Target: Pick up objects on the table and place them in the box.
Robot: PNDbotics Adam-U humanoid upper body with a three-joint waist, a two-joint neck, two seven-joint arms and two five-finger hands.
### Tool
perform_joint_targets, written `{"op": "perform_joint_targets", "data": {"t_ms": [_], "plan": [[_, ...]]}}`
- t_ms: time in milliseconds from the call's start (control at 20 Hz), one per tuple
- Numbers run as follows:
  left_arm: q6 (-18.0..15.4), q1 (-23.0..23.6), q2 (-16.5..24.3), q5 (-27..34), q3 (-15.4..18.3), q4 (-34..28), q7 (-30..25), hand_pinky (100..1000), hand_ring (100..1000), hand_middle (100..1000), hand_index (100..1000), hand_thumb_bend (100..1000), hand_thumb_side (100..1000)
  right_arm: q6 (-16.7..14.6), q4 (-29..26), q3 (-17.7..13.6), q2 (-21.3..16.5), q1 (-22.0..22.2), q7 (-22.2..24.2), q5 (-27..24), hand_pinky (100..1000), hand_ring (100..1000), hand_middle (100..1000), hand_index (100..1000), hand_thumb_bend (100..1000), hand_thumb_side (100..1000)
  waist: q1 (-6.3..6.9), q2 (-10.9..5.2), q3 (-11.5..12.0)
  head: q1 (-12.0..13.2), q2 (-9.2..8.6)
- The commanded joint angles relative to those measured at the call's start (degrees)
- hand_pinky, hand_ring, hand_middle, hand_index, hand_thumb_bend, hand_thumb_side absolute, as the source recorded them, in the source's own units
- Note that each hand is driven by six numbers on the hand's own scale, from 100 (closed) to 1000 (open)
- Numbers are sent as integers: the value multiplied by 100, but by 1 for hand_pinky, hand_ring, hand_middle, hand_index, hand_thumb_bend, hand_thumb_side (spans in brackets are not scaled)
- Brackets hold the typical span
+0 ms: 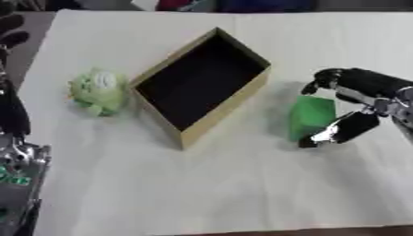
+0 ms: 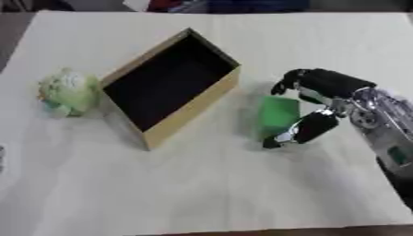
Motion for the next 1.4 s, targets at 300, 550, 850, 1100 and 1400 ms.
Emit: {"op": "perform_joint_targets", "data": {"t_ms": [300, 550, 850, 1100, 1400], "plan": [[-15, -61, 26, -2, 11, -90, -36, 716, 738, 707, 808, 254, 1000, -64, 93, 1, -60, -44, -104, 97, 940, 961, 710, 833, 697, 644, 3, -108, 4, -1, -58], [-14, -61, 20, 2, 8, -90, -47, 716, 739, 705, 805, 251, 1000, -93, -129, 40, -96, -34, 34, -166, 929, 940, 682, 830, 452, 659, 1, -112, -1, 12, -69], [-15, -64, 18, 1, 9, -90, -53, 716, 739, 704, 804, 252, 1000, 19, -534, -25, -211, -30, 274, -568, 922, 929, 661, 822, 312, 659, -16, -131, -4, 27, -73], [-18, -67, 17, -1, 6, -90, -62, 716, 739, 704, 803, 251, 1000, 164, -745, -95, -288, -82, 360, -770, 918, 927, 641, 811, 220, 414, -34, -157, -4, 36, -98], [-24, -68, 20, 3, 6, -90, -67, 716, 739, 703, 802, 252, 998, 264, -926, -185, -291, -225, 412, -1044, 923, 928, 634, 814, 100, 180, -45, -184, 4, 40, -93]]}}
